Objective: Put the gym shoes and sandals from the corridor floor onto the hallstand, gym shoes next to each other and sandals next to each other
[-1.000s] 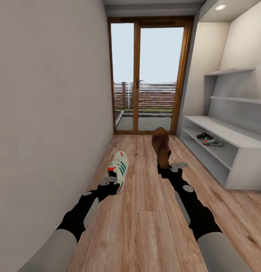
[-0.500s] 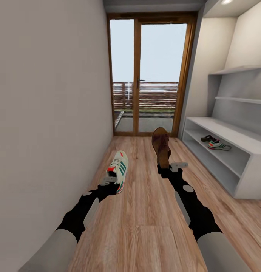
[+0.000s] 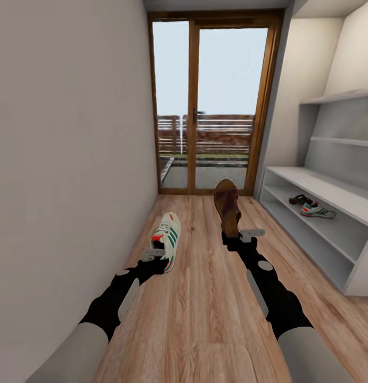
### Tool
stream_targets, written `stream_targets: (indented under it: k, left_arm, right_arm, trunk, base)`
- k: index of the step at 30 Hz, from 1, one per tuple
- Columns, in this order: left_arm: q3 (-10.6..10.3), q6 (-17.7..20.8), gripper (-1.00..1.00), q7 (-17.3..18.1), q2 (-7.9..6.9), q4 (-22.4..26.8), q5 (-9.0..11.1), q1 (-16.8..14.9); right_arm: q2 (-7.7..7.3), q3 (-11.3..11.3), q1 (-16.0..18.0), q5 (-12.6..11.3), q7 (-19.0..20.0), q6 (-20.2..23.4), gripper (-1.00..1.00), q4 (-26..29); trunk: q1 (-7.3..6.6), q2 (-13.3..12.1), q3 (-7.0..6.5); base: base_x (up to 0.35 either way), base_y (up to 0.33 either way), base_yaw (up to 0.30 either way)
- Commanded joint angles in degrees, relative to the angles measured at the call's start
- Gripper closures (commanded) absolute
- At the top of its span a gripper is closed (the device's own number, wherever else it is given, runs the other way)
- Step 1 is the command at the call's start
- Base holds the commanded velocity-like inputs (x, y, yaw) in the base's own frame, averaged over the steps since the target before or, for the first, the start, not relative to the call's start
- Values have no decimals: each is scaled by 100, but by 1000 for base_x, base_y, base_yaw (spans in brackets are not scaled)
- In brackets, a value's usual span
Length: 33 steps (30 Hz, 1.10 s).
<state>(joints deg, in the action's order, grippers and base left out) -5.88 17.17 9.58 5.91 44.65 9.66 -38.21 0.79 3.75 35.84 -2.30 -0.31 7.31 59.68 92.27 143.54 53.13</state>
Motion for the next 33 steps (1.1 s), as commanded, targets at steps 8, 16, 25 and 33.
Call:
stream_targets:
  k: [8,16,25,33]
  left_arm:
    - [5,41,100,8,-2,9,62,-2]
    - [9,56,100,1,-2,12,55,-2]
    - [7,67,100,0,-2,9,56,-2]
    - [1,67,100,0,-2,9,55,-2]
  right_arm:
    - [0,3,2,-39,-4,33,100,4]
    - [0,-3,2,-55,4,43,100,29]
    - [-20,-7,2,-72,14,166,100,226]
    - [-30,-7,2,-82,17,320,100,286]
  trunk:
    - [2,3,6]
    - [2,3,6]
    - [2,3,6]
    - [2,3,6]
  base:
    - [346,-124,0]
    - [346,-125,0]
    - [346,-125,0]
    - [346,-125,0]
